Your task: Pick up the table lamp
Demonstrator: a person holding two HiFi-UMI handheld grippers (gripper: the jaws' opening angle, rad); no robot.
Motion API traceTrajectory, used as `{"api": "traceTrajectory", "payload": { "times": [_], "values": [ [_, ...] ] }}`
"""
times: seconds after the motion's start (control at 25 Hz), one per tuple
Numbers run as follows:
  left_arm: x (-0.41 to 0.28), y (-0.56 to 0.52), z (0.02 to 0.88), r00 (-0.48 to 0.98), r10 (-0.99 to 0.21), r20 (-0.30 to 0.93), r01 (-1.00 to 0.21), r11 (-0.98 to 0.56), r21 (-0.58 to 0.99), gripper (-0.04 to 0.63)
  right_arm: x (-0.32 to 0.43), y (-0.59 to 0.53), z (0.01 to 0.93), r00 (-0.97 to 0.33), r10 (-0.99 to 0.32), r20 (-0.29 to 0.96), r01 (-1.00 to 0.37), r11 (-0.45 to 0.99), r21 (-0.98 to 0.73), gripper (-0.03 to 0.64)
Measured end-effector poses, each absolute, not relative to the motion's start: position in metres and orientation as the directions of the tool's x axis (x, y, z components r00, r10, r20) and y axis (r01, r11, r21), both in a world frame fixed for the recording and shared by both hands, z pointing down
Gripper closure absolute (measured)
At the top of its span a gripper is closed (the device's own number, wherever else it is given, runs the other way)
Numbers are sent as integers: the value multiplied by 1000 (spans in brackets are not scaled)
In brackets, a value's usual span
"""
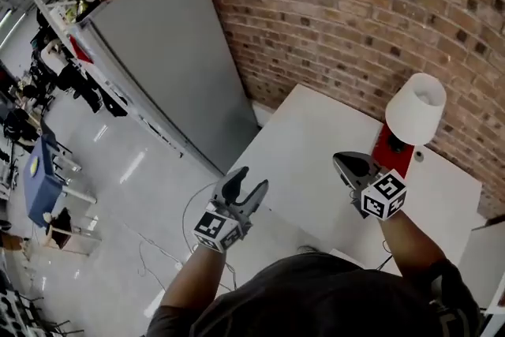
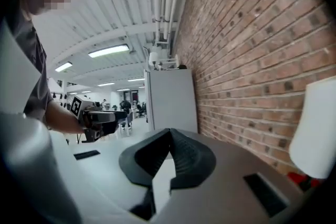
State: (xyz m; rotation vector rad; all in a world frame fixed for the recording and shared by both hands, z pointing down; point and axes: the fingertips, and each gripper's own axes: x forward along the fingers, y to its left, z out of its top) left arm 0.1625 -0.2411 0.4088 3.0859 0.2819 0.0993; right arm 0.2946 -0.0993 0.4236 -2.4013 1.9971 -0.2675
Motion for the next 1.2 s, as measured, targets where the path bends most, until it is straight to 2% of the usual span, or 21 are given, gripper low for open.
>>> {"api": "traceTrajectory", "payload": {
  "times": [0.28,0.6,0.92,1.2],
  "values": [
    [316,-133,446,890,448,89,445,-894,49,360,383,31,462,419,-896,144,-893,-436,-110,621],
    [448,-6,516,748,646,150,642,-762,82,360,450,156,511,608,-773,183,-762,-632,-138,621],
    [537,71,597,672,710,209,708,-699,96,360,480,229,544,692,-693,203,-681,-719,-136,621],
    [583,116,649,659,727,192,730,-680,69,354,482,272,570,744,-628,229,-615,-777,-133,621]
  ]
}}
